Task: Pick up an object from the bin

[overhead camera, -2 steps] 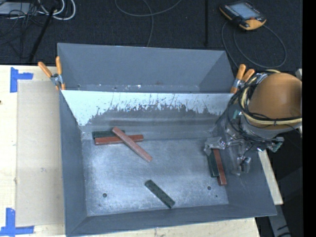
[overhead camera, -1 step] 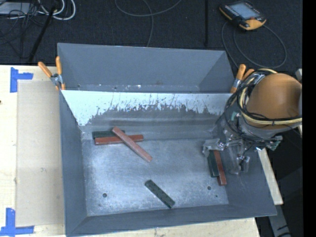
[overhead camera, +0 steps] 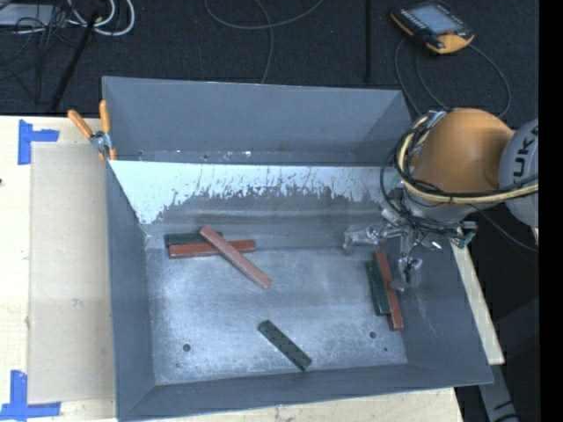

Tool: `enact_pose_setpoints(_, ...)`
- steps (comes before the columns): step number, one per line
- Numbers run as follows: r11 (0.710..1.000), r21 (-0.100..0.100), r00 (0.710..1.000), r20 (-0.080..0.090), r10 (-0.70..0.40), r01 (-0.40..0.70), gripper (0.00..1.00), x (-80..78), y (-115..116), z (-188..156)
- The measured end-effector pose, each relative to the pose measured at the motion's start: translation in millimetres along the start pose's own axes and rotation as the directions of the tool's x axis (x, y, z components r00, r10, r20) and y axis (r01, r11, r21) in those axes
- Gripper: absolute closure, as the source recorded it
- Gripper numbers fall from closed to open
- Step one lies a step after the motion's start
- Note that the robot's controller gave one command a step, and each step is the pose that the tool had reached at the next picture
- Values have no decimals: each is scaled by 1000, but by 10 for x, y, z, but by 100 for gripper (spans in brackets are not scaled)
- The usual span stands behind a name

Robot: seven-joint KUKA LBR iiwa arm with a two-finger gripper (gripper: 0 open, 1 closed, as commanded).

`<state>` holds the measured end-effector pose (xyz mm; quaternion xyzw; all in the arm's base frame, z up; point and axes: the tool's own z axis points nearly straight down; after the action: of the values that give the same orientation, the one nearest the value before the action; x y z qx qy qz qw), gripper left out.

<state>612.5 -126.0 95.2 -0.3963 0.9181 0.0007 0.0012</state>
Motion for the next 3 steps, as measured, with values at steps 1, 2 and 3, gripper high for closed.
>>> enact_pose_setpoints(1,974,-6,974,1,-228,228,0,155,18,36)
enact_pose_setpoints(2,935,-5,935,13,-354,355,100,109,-77,206)
enact_pose_setpoints(3,935,-5,935,13,-354,354,100,109,-77,206)
